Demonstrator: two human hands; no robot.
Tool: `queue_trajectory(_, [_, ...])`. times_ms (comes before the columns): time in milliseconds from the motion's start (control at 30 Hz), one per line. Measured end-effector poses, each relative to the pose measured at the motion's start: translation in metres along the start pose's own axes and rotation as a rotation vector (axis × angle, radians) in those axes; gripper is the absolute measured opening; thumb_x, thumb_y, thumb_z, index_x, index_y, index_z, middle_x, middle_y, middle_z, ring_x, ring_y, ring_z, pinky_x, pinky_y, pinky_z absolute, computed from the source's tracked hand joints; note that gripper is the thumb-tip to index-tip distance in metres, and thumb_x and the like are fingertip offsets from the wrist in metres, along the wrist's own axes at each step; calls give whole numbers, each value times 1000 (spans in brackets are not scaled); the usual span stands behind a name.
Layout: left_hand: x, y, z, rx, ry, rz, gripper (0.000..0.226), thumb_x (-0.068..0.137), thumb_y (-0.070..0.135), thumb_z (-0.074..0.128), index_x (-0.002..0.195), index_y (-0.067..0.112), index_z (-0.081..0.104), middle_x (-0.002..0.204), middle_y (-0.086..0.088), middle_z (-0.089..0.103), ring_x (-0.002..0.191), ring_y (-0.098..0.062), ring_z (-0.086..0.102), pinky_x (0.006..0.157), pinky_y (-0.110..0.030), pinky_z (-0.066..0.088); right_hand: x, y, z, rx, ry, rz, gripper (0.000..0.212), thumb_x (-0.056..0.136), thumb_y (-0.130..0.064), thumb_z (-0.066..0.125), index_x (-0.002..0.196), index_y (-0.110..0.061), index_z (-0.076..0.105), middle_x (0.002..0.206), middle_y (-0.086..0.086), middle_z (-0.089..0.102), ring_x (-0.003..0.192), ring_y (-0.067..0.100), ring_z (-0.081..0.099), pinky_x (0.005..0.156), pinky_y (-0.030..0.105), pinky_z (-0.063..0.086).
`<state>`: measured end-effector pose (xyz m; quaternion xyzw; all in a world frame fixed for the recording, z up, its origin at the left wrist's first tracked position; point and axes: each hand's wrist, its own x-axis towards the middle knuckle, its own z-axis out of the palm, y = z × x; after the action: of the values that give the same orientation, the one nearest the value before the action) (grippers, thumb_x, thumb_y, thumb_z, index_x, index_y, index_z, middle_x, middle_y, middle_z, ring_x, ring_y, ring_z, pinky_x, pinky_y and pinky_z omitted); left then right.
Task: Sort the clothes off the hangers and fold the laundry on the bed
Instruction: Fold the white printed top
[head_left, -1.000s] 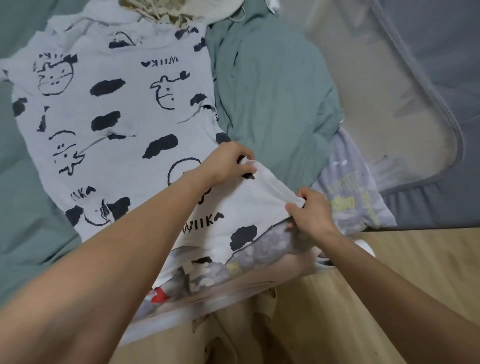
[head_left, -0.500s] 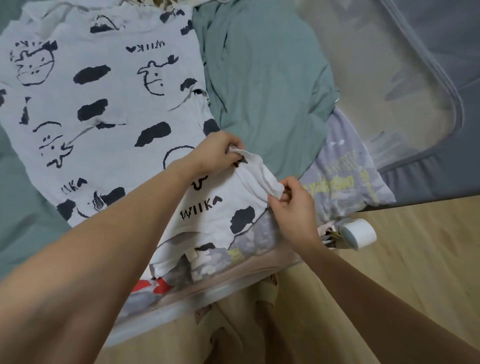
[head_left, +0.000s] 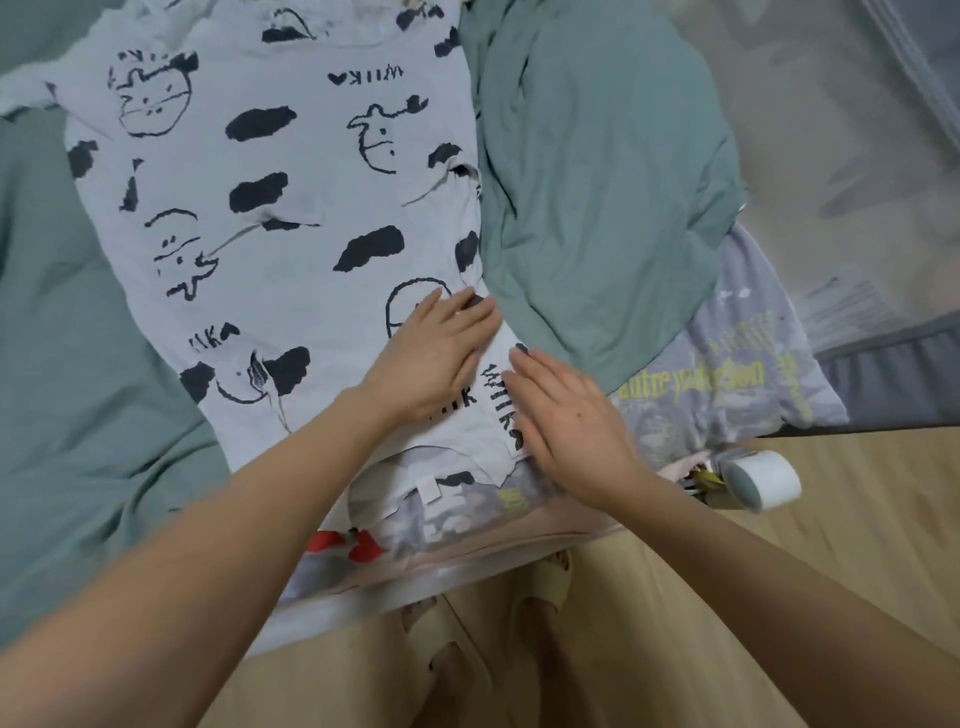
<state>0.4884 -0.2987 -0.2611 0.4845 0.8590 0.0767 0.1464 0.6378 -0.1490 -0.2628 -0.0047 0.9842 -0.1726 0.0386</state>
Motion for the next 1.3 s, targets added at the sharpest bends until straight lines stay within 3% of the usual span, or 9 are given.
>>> queue_trajectory(100, [5,-2,15,123,-340,-68,57,104,39,17,155,15,7,162,-1,0,149,-20,-5,121,-40,-3,-4,5,12,-49,-307,-30,61,96,-41,22,144,-8,41,155,8,28,144,22,27,117,36,18])
queue_trajectory(167, [10,-3,3,51,-299,-35,57,102,42,20,150,12,28,160,-5,19,148,-22,14,118,-40,15,-7,8,8,-24,-399,-62,59,96,-43,19,128,-10,56,146,11,44,136,24,41,112,36,26])
queue_trajectory(267, [14,-11,-30,-111,-89,-118,41,100,33,34,133,16,51,142,0,46,129,-21,43,94,-35,43,2,8,-22,17,-233,-11,57,88,-47,12,77,-16,58,88,9,68,87,33,62,75,38,42])
queue_trajectory(367, [14,-31,-64,-142,-51,-308,36,100,28,39,131,18,53,136,1,50,123,-21,48,87,-34,44,33,15,-51,155,-99,111,34,96,-35,35,69,-19,46,77,13,64,77,37,59,64,41,41])
queue_trajectory(467, [14,-58,-89,-169,-24,-443,24,98,25,42,110,17,61,121,-6,60,110,-27,56,86,-38,49,79,16,-73,281,-17,220,29,97,-24,48,69,-17,45,74,15,62,75,37,56,65,41,42])
queue_trajectory(667, [16,-119,-102,-222,45,-593,38,101,32,41,134,16,52,136,-6,51,124,-26,48,96,-42,45,186,5,-81,362,15,348,23,96,-19,45,91,-5,62,89,14,67,86,34,59,78,42,47])
queue_trajectory(967, [54,-195,-124,-168,101,-528,31,96,19,43,121,6,55,131,-8,49,123,-28,42,92,-42,44,322,-2,-71,445,48,486,37,96,-16,42,131,-7,47,135,12,48,116,26,52,82,27,36])
queue_trajectory(1167, [116,-219,-122,-125,95,-458,55,102,30,37,153,15,21,160,-8,16,148,-26,11,120,-36,10,383,37,-68,446,110,553,41,95,-15,46,133,-3,39,136,17,45,122,30,46,95,32,36])
queue_trajectory(1300, [147,-239,-105,-37,70,-477,62,103,41,28,155,19,2,162,-4,-3,149,-23,-8,121,-42,-3,418,64,-61,441,142,610,34,93,-17,51,122,-2,42,122,18,50,104,29,49,78,31,35])
